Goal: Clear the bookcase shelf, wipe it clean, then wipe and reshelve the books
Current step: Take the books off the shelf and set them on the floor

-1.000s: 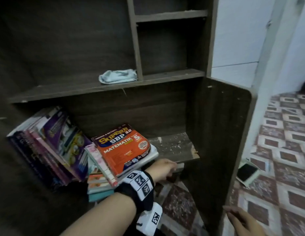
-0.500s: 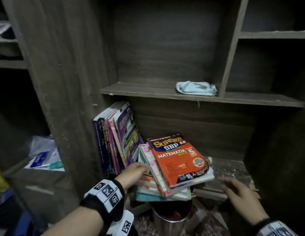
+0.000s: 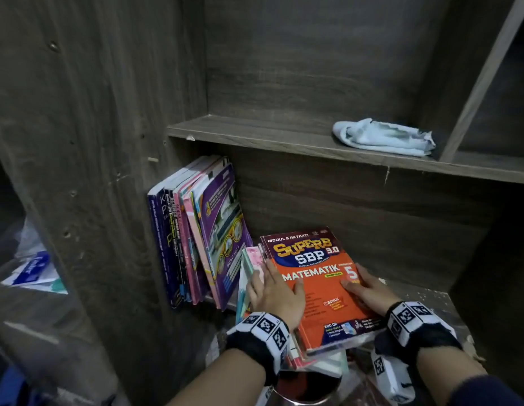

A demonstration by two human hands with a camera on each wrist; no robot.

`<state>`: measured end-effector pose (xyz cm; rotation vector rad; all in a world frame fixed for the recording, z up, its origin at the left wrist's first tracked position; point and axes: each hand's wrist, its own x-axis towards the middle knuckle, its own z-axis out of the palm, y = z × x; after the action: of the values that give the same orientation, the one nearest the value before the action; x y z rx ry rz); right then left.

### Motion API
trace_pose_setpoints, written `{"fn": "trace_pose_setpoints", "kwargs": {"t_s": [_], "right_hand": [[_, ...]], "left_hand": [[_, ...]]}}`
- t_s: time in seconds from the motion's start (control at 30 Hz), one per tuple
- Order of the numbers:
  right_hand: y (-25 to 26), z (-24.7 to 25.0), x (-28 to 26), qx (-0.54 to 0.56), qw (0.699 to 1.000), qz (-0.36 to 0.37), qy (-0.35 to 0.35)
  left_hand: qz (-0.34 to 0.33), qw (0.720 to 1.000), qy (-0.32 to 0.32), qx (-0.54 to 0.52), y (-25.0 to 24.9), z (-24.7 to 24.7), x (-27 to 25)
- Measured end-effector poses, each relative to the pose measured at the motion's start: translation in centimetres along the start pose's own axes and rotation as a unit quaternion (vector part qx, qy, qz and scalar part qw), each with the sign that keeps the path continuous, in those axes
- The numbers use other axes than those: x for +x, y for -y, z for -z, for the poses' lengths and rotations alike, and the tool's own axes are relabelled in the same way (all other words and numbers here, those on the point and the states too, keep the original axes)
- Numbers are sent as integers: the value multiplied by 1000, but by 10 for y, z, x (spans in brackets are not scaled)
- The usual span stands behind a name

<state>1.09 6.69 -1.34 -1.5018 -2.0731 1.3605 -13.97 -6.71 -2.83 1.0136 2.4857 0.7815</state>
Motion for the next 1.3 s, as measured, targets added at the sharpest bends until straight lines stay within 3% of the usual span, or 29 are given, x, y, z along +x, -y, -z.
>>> {"fn": "trace_pose_setpoints", "kwargs": {"t_s": [0.27,0.4,0.5,0.73,1.03,1.2,1.3], "right_hand": [[-22,-3,-23,46,999,-15,-17],[-25,6,-43,93,995,-37,-17],[-22,12,-54,114,993,-13,-32],[-29,-7,-53,173,982,12,-68],[-41,-16,-57,197,975,41,-91],[-52,-19,-47,235,971,-12,-37],[-51,-19,-44,272,962,-12,14]], "left_hand": [[-28,996,78,-45,-8,3,-4],[-71,992,71,-82,-8,0,-7],[-102,980,68,-159,2,-12,4],[-63,948,67,-305,9,-8,13],[-77,904,106,-406,5,-5,17],[-106,895,79,-427,4,-7,19],[-122,872,80,-467,-3,-2,13]]}}
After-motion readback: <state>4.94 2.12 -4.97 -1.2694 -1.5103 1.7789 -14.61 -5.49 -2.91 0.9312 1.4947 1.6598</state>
